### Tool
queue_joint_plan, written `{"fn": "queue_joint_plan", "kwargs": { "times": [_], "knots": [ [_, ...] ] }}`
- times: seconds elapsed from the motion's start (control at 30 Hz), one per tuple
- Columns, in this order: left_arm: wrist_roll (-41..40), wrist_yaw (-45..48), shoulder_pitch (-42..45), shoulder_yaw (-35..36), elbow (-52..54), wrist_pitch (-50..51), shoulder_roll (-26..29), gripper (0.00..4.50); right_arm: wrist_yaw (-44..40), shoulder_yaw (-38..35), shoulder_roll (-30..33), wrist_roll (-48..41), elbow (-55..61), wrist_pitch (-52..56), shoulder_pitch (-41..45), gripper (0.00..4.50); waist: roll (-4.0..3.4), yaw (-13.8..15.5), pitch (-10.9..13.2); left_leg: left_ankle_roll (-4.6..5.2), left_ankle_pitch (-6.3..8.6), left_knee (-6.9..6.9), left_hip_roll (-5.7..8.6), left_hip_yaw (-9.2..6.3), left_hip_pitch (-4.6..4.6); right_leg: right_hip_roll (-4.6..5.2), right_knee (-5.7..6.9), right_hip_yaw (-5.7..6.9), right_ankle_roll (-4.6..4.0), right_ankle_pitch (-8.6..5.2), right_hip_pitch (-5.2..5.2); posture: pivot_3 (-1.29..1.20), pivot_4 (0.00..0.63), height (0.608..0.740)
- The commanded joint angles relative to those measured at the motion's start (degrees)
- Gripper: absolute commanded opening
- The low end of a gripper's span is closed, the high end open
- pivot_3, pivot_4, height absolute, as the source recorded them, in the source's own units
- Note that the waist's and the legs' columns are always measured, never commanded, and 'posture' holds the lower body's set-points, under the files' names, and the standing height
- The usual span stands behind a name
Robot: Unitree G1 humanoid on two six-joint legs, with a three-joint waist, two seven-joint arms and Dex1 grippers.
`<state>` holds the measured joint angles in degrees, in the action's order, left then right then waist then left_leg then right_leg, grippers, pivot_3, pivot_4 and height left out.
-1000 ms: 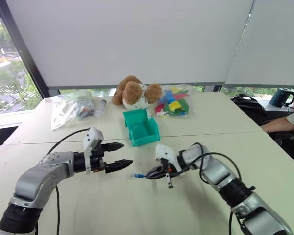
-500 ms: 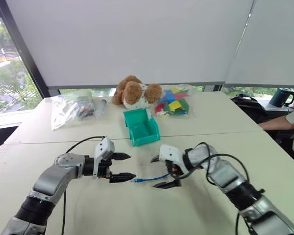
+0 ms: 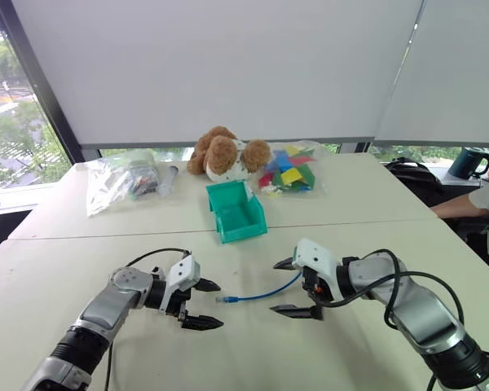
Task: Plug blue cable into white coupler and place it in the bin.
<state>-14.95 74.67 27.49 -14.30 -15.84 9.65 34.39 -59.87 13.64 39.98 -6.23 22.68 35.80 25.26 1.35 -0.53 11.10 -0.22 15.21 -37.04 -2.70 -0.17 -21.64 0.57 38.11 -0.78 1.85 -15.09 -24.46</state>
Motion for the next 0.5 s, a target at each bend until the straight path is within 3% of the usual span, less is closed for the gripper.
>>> {"fn": "queue_joint_plan", "kwargs": {
  "times": [0.03,0.1,0.3,0.43,0.5],
  "knots": [
    [1.9,-1.1,0.5,0.0,-2.1,-1.3,-1.2,3.93,1.4,-2.3,1.1,-1.3,3.0,0.6,-0.5,4.5,0.0,0.0,0.0,0.0,0.0,-0.01,0.0,0.0,0.0,0.0,0.0,0.0,0.0,0.0,0.01,0.0,0.15,0.74],
    [2.1,-1.6,0.5,-0.1,-2.1,-1.9,-2.3,3.24,2.0,-2.7,1.6,-1.6,3.9,1.1,-1.3,4.5,0.0,0.0,0.0,0.0,0.0,-0.02,0.01,0.0,0.0,0.0,0.0,0.0,0.01,0.01,0.02,0.0,0.15,0.74],
    [2.8,-1.7,-1.0,-0.3,-0.2,-3.6,-4.2,0.22,4.6,-6.6,3.6,-3.9,8.5,4.3,-7.4,4.5,0.01,-0.1,0.0,0.06,0.04,0.01,0.01,-0.02,-0.03,0.0,-0.02,0.0,0.09,-0.01,0.01,0.0,0.15,0.74],
    [2.1,-2.1,-1.5,1.1,1.6,-3.6,-3.7,0.04,6.9,-11.6,3.0,-8.6,12.3,10.1,-13.5,4.5,0.01,-0.1,0.0,0.07,0.04,0.01,0.0,-0.03,-0.03,0.0,-0.03,0.01,0.1,-0.01,0.01,0.0,0.15,0.74],
    [0.9,-3.5,-0.8,3.1,2.9,-4.3,-3.9,0.04,8.9,-15.5,-0.9,-14.5,13.6,17.0,-16.5,4.5,0.04,-0.2,0.0,0.07,0.04,0.0,0.0,-0.03,-0.02,-0.01,-0.02,0.0,0.09,-0.01,0.01,0.0,0.15,0.74]
  ]
}}
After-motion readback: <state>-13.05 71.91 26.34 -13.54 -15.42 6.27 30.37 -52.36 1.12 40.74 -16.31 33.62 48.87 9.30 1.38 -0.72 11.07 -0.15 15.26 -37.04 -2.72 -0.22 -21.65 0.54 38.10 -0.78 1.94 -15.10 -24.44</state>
